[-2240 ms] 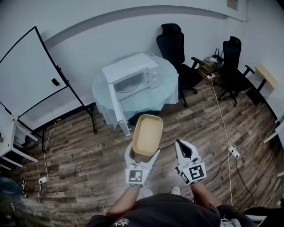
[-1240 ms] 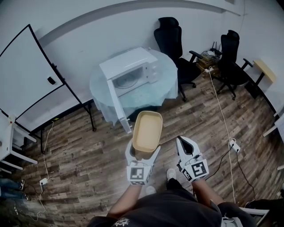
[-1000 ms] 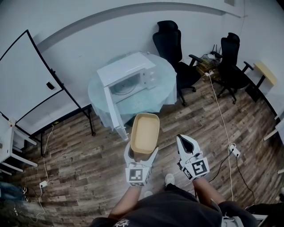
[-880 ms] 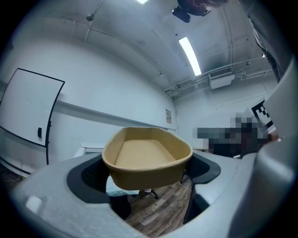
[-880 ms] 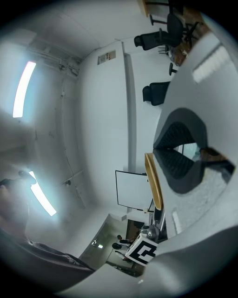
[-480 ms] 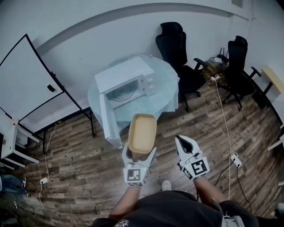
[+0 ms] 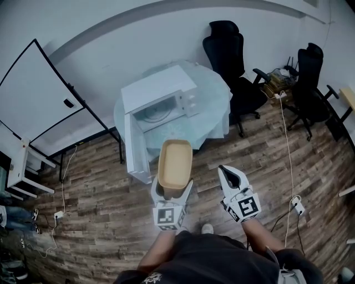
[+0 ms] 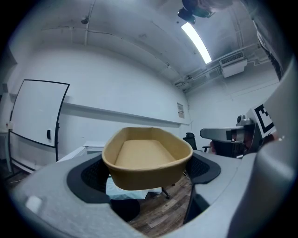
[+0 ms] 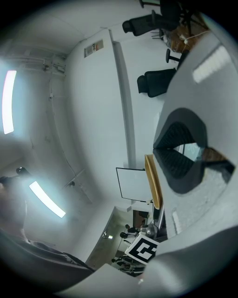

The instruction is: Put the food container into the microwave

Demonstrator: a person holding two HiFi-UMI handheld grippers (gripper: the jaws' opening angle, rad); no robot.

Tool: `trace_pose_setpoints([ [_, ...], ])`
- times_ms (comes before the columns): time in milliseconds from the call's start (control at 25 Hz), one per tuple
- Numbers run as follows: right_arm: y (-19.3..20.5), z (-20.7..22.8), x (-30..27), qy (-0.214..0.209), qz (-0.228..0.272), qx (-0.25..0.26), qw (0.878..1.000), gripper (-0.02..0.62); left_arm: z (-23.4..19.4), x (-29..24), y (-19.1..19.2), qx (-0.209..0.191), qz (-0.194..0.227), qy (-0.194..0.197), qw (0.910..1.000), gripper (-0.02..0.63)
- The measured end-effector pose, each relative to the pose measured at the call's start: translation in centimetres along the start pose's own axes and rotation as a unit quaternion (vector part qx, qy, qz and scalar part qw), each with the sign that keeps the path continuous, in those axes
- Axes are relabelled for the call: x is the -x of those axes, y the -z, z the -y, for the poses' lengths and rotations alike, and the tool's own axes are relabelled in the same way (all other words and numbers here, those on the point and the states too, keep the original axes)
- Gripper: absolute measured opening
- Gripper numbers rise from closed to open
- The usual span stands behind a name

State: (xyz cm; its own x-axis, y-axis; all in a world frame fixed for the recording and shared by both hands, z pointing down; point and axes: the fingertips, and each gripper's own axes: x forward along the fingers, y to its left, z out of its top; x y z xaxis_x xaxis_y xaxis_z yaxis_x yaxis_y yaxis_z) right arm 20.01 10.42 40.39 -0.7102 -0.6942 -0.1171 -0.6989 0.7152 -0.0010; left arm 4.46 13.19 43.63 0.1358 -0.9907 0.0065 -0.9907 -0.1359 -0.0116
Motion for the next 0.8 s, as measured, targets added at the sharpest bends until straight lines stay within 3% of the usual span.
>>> trace_pose_setpoints([
  [400, 1.7, 0.8, -4.3, -0.020, -0.006, -0.009, 1.000, 0.002, -2.6, -3.1, 1.6, 0.010, -0.005, -0.016, 0.9998, 0.509],
  [800, 2.5, 2.0, -12.6, -0.036, -0.013, 0.000, 0.999, 0.002, -6.5, -8.5, 2.9, 0.018, -0.019, -0.017, 0.9995, 0.509],
])
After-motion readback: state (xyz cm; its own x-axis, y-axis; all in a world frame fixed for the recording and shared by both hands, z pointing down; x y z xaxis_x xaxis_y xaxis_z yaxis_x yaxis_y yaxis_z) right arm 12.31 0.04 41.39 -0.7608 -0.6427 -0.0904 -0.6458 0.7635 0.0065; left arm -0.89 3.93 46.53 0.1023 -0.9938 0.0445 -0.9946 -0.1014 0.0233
